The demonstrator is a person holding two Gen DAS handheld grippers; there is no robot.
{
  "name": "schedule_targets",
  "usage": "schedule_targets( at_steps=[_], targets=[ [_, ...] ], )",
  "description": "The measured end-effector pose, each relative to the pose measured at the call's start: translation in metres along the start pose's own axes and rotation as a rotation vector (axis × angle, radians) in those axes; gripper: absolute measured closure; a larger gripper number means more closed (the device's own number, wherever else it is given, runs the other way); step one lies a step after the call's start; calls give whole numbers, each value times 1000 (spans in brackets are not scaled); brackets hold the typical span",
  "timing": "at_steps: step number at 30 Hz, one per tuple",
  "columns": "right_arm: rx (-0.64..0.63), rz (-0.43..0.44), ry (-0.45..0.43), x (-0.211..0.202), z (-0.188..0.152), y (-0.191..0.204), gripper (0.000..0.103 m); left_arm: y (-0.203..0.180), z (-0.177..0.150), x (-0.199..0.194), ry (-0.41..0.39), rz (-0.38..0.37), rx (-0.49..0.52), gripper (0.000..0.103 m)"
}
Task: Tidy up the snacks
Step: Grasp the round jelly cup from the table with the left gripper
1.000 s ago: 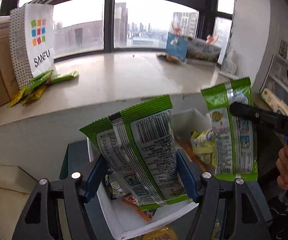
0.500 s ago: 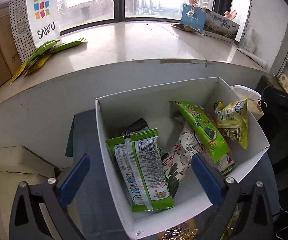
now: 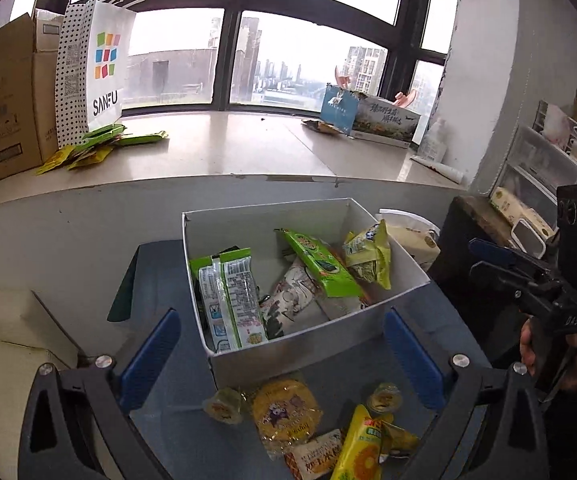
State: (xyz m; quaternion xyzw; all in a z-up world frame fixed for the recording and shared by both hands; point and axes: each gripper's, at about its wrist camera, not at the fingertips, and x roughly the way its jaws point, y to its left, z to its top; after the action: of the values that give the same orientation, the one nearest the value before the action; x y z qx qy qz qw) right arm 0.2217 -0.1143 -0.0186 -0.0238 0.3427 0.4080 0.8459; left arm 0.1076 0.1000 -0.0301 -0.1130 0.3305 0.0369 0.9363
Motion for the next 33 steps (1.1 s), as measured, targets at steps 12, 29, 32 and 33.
schedule_targets(
  at_steps=[12,29,32,33],
  targets=[
    [-2,-3,24,-60,-98,16,0,26,-98,5,99,37,-27,0],
    [33,37,79,-71,-139,17,0,80,-115,124,349,-17,-60,2],
    [23,28,87,-70,-141,20,0,78,-117,128,334,-43,-30,17],
    [18,26,91,-69,-141,21,0,77,-117,127,328,-36,-15,41]
  ],
)
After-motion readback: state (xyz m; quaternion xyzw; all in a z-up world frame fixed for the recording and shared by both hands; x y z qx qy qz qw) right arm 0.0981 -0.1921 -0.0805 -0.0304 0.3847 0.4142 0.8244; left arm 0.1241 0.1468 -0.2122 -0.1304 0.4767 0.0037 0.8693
